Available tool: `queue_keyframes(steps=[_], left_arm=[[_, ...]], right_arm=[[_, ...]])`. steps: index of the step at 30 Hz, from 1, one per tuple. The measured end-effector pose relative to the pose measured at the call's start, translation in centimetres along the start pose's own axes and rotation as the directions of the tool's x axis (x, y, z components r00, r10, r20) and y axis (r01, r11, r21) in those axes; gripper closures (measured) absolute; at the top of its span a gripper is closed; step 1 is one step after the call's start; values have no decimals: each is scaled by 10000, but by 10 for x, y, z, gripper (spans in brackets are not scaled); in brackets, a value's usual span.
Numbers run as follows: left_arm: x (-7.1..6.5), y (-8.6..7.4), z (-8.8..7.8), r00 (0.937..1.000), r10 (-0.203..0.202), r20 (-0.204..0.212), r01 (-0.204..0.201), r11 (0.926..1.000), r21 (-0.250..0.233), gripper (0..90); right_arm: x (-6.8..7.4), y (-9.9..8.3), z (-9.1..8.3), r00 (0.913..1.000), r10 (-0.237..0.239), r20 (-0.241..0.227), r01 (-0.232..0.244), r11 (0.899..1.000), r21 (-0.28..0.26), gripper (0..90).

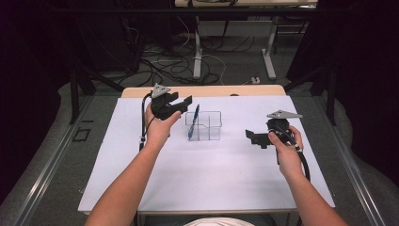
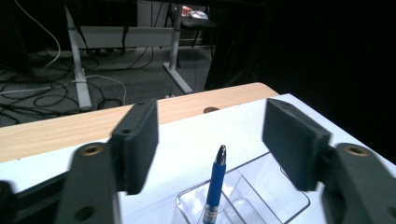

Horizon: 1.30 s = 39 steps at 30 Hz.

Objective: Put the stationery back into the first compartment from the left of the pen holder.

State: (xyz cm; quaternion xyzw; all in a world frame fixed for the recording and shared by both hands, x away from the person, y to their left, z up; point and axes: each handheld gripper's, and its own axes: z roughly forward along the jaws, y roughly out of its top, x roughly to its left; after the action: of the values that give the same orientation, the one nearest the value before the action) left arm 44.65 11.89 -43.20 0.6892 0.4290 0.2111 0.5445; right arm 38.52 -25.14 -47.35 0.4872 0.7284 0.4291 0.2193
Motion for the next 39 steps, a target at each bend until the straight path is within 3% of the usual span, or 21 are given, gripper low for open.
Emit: queue_keyframes(steps=[4,10,14,22,27,31,39], left_arm=[[6,-2,-13,10000,-28,6,28,10000,51,322],[11,-1,-31,9975,548,440,-561,9981,271,336],[13,-1,-45,9978,86,662,-98,9998,189,316],[20,-6,-70,9989,207,414,-226,9988,445,155],[27,-15,-82,9991,56,425,-77,9988,487,30],[33,-25,-90,9997,65,227,-78,9983,586,2],[50,-44,-104,9973,-65,-731,129,9962,863,2]], right_arm=[[0,0,0,10000,50,12,-50,10000,-7,0],[1,1,-1,10000,60,23,-60,10000,-25,0],[0,1,-1,10000,91,22,-91,10000,-34,0],[-1,1,-2,9999,95,96,-95,9999,-40,0],[-2,1,-3,9997,202,117,-201,9998,-53,0],[-3,1,-4,9996,244,119,-243,9997,-90,0],[-6,1,-5,9993,320,201,-318,9994,-99,0]])
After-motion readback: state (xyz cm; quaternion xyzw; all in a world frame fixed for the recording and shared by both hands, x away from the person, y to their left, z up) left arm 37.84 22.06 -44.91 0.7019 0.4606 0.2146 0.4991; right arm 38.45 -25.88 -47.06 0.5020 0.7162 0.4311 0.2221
